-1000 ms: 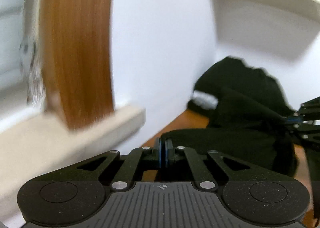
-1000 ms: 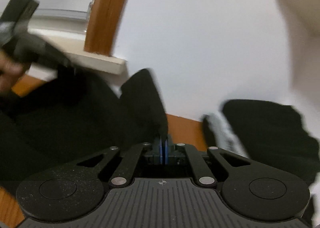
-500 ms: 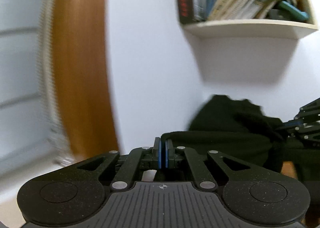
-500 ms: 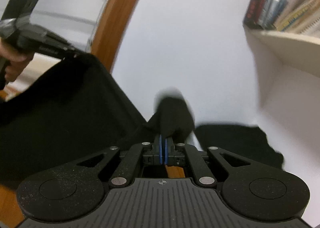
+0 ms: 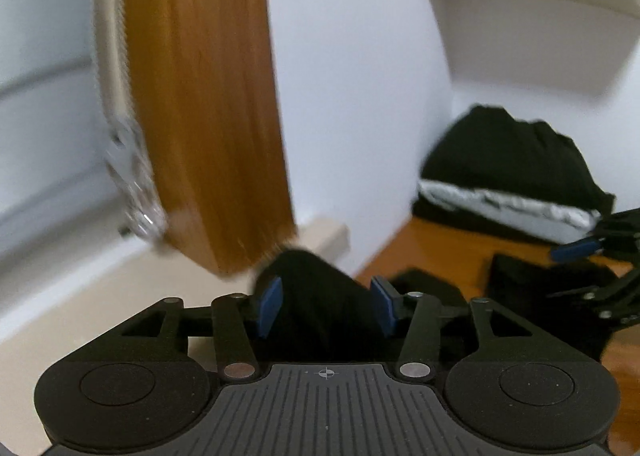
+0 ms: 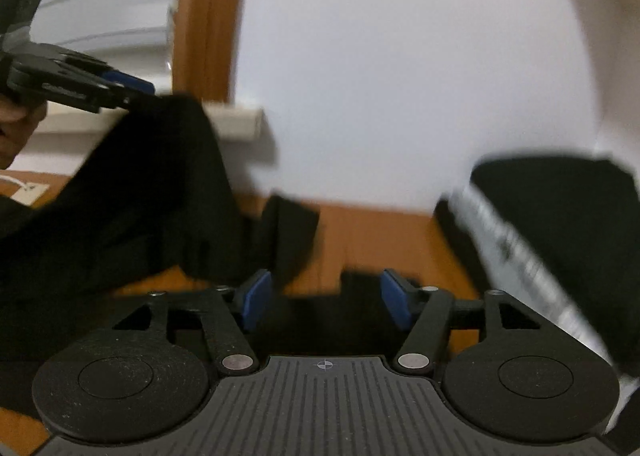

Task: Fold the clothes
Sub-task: 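Lay the garment on the table and open both grippers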

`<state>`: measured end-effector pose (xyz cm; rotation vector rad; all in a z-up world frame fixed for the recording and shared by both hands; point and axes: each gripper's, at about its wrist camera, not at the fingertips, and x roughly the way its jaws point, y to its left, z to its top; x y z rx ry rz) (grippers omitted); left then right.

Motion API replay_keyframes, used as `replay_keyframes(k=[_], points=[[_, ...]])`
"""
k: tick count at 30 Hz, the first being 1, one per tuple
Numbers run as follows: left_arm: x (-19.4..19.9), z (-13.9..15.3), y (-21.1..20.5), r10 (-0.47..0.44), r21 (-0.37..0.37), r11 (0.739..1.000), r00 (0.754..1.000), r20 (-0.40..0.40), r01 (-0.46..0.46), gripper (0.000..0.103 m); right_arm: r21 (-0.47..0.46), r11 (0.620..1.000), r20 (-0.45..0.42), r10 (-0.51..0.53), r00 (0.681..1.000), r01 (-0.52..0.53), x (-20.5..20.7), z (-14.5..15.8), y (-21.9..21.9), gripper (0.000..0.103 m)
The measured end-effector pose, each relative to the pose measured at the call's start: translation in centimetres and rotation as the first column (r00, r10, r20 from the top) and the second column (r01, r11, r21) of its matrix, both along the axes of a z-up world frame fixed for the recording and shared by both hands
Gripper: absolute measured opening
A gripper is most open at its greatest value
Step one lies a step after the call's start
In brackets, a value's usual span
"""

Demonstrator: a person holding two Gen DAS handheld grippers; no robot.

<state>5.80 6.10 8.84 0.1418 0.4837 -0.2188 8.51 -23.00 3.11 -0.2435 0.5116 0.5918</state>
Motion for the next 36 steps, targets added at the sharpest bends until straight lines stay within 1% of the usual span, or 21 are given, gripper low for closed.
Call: replay_keyframes(k=[1,3,5,6,7,10,12,13,15,18,20,23,25,30,33,36], points=[[-0.1,-0.3,0.4,-0.002,-0.008,1.000,1.000,-0.009,0.002,0.058,0.016,1.000,-0.015,0.008,1.000,-0.008,0.1,-0.7,-0.2,0.064],[-0.2,-0.4,0.7,-0.008,-0.036,0.999,1.000,-0.025,0.008,0.058,0.050,0.998,-0.038,0.026,0.999,-0.024,0.3,-2.1,-0.7,0.071],[-0.2,-0.1,0.8,-0.002,-0.054,0.999,0.999,-0.032,0.001,0.058,0.076,0.996,-0.057,0.050,0.997,-0.046,1.0,-3.0,-1.2,0.075],[-0.2,0.1,0.9,0.003,-0.060,0.998,0.999,-0.035,-0.005,0.063,0.083,0.995,-0.061,0.060,0.996,-0.055,1.1,-3.5,-1.3,0.076],[-0.4,0.1,1.1,0.010,-0.056,0.998,0.999,-0.037,-0.012,0.069,0.088,0.994,-0.064,0.070,0.996,-0.064,1.1,-3.9,-1.4,0.077],[-1.0,0.4,1.9,0.043,-0.032,0.998,0.998,-0.045,-0.045,0.070,0.118,0.990,-0.101,0.088,0.991,-0.076,2.1,-4.0,-1.8,0.079],[-1.9,0.9,2.9,0.095,-0.018,0.995,0.995,-0.042,-0.096,0.070,0.117,0.990,-0.103,0.089,0.991,-0.077,2.7,-4.1,-2.0,0.083],[-2.5,1.1,3.5,0.117,-0.020,0.993,0.992,-0.038,-0.118,0.070,0.104,0.991,-0.117,0.091,0.989,-0.079,3.0,-4.2,-1.9,0.084],[-4.4,1.6,5.1,0.163,-0.026,0.986,0.986,-0.032,-0.163,0.070,0.089,0.991,-0.147,0.114,0.983,-0.101,3.4,-4.5,-1.7,0.094],[-7.6,2.1,7.6,0.225,-0.021,0.974,0.974,-0.031,-0.225,0.071,0.042,0.992,-0.139,0.126,0.982,-0.121,3.0,-4.7,-1.0,0.099],[-10.4,2.3,9.6,0.270,0.011,0.963,0.962,-0.040,-0.270,0.071,0.006,0.992,-0.130,0.126,0.984,-0.126,2.8,-4.9,-0.4,0.103],[-14.3,2.7,12.7,0.339,0.043,0.941,0.940,-0.046,-0.337,0.072,0.010,0.992,-0.135,0.123,0.983,-0.123,2.9,-5.0,-0.5,0.103],[-17.0,2.9,14.8,0.384,0.059,0.923,0.922,-0.048,-0.381,0.076,0.008,0.992,-0.135,0.123,0.983,-0.123,2.9,-5.0,-0.5,0.103],[-23.9,2.9,19.5,0.486,0.088,0.873,0.871,-0.071,-0.480,0.077,0.008,0.993,-0.135,0.119,0.984,-0.119,2.9,-5.0,-0.5,0.103],[-27.7,2.9,21.3,0.526,0.096,0.850,0.847,-0.078,-0.518,0.079,0.008,0.993,-0.135,0.119,0.984,-0.119,2.9,-5.0,-0.5,0.103],[-30.6,2.6,23.0,0.560,0.094,0.828,0.824,-0.087,-0.553,0.081,0.008,0.993,-0.135,0.119,0.984,-0.119,2.9,-5.1,-0.6,0.103]])
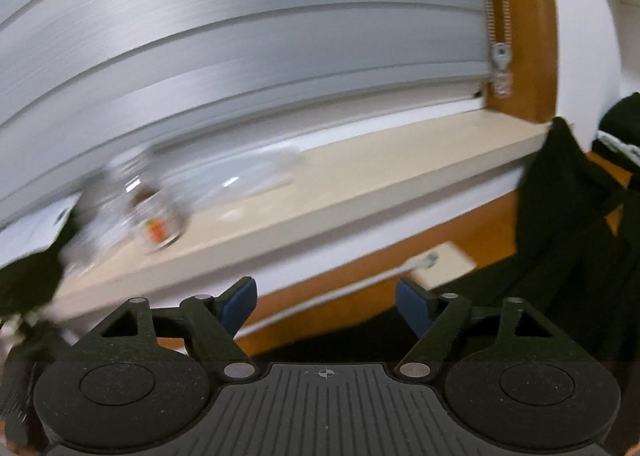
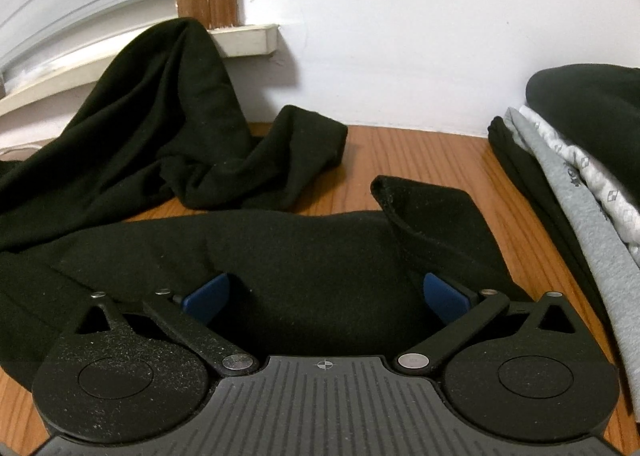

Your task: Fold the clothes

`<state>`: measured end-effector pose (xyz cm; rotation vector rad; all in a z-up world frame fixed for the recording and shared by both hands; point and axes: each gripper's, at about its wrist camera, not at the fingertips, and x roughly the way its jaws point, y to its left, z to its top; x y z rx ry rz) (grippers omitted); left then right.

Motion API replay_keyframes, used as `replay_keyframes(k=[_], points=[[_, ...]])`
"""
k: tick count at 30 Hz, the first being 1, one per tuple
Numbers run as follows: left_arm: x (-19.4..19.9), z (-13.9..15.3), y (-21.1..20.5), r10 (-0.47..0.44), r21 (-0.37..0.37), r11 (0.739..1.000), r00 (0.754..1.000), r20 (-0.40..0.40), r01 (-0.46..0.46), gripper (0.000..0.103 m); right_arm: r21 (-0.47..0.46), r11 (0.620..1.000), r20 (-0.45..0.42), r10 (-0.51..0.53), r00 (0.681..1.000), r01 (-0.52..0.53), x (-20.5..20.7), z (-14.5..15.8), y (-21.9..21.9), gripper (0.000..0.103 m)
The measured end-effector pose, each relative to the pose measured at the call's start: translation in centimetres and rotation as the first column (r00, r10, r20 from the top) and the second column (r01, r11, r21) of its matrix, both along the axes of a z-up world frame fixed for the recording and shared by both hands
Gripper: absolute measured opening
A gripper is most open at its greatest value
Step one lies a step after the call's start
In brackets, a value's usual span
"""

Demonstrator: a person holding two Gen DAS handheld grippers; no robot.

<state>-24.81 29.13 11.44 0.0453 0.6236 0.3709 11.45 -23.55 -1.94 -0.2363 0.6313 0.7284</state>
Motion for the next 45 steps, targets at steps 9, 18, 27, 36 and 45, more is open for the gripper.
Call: replay_keyframes(k=[9,18,27,36,45], points=[[-5.9,-2.6,4.5,0.115,-0.064,0.991,0.993,-0.032,-0.117,0.082,-0.001,1.000,0.000,-0.005,1.000,0.005,0.1,0.0,0.1,0.103],[-1.9,-3.6,1.9,0.032,-0.116,0.993,0.999,-0.007,-0.032,0.082,-0.002,1.000,0.001,-0.004,1.000,0.004,0.2,-0.1,0.0,0.103],[4.4,-6.4,-3.4,-0.137,-0.151,0.981,0.987,-0.080,0.124,0.082,-0.004,1.000,0.003,-0.005,1.000,0.005,0.2,-0.2,-0.1,0.103],[5.8,-8.2,-4.4,-0.171,-0.132,0.979,0.975,-0.142,0.153,0.078,-0.003,1.000,0.003,-0.005,1.000,0.005,0.2,-0.2,-0.2,0.103],[5.9,-8.3,-4.6,-0.211,-0.142,0.972,0.965,-0.153,0.190,0.042,-0.003,1.000,0.003,-0.003,1.000,0.003,0.2,-0.1,-0.2,0.103]])
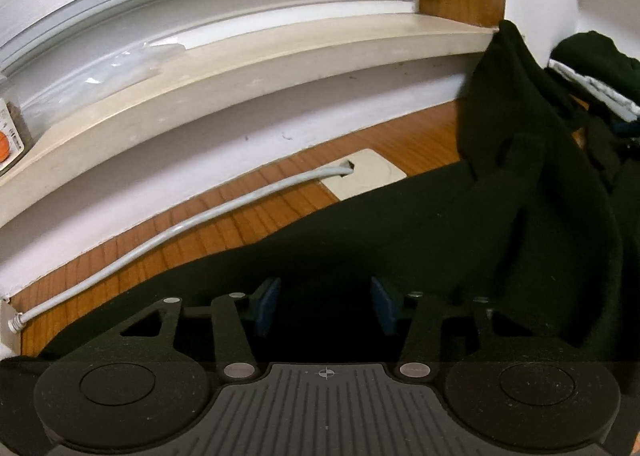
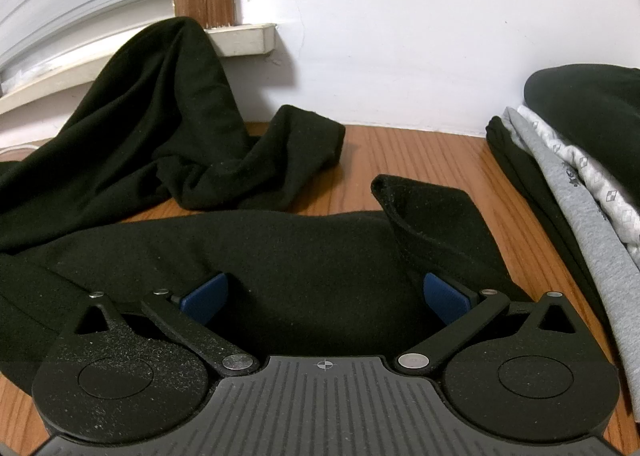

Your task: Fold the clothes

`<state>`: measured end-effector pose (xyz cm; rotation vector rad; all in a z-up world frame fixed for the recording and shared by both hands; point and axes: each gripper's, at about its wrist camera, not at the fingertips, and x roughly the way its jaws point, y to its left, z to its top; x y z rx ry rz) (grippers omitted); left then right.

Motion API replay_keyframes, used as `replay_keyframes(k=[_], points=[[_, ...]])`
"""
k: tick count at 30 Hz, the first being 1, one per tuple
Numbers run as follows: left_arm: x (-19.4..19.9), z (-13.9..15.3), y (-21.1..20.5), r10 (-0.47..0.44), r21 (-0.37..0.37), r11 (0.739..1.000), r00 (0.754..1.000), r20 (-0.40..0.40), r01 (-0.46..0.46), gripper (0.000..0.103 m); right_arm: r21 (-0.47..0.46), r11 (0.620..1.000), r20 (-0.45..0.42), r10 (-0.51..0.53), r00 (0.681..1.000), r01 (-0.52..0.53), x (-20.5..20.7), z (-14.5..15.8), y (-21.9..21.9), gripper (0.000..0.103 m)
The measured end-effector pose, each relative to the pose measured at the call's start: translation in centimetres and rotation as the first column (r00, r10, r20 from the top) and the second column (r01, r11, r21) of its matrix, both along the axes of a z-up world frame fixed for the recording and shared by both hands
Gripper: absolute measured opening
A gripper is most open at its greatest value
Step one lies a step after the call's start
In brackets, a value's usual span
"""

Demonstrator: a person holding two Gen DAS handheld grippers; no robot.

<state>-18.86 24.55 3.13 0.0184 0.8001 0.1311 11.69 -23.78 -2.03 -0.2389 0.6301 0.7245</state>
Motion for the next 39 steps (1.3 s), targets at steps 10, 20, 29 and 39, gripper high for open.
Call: replay_keyframes(k=[10,20,29,39], points=[[-0.7,2.9,-0.6,0.019,0.058,0.998,0.993,0.113,-0.025,0.001,0.000,1.000,0.000,0.002,1.000,-0.002,0.0,0.0,0.0,0.103],[2.2,7.2,1.5,0.228,0.174,0.941,0.925,0.305,-0.289,0.012,0.001,1.000,0.000,0.004,1.000,-0.004,0.0,-0.1,-0.2,0.103],[1.6,5.2,-0.9,0.169,0.085,0.976,0.948,0.270,-0.198,0.062,0.002,1.000,0.002,0.006,1.000,-0.006,0.1,-0.1,-0.5,0.103],[2.3,4.8,-6.2,0.016,-0.002,1.000,0.965,0.261,-0.016,0.073,0.003,1.000,0.002,0.007,1.000,-0.007,0.1,-0.1,-0.4,0.103]])
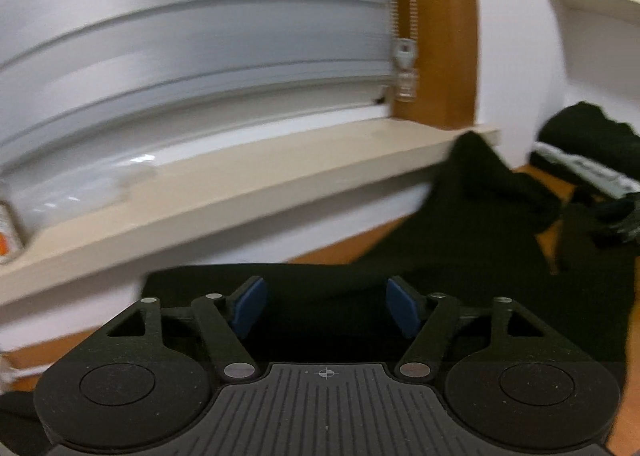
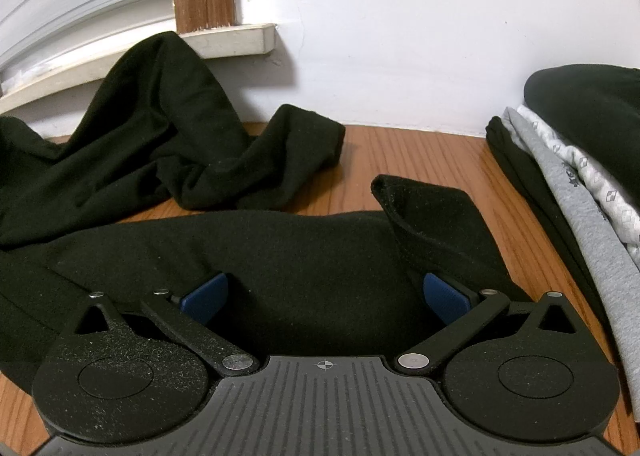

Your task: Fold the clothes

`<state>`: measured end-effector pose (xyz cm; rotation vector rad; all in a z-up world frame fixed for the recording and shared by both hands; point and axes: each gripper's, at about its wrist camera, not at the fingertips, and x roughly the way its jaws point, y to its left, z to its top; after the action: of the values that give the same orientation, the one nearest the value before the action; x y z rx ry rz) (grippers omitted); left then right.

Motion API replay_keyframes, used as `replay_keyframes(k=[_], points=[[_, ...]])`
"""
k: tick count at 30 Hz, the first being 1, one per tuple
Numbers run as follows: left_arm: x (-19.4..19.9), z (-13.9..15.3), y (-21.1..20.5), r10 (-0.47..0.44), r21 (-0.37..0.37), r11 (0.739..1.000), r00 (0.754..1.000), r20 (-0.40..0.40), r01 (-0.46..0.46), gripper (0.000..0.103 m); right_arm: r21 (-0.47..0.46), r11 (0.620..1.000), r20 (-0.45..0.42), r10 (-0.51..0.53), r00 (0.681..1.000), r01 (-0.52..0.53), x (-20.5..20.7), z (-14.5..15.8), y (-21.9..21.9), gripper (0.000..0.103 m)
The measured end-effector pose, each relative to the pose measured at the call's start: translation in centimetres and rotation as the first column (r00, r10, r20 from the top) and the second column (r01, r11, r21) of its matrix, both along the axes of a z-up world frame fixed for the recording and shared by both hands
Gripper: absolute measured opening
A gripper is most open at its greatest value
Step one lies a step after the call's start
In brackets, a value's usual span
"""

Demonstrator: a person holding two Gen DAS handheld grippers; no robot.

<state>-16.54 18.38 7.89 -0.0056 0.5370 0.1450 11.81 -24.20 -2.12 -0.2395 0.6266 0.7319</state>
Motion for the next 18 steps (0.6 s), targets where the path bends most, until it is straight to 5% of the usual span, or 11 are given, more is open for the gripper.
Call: replay_keyframes(k=[18], points=[[2.8,-2.7,-8.9,-0.220,-0.051,0.975,0.974,-0.051,0.218,0.079,-0.001,1.000,0.002,0.000,1.000,0.000,0.0,0.0,0.0,0.103]])
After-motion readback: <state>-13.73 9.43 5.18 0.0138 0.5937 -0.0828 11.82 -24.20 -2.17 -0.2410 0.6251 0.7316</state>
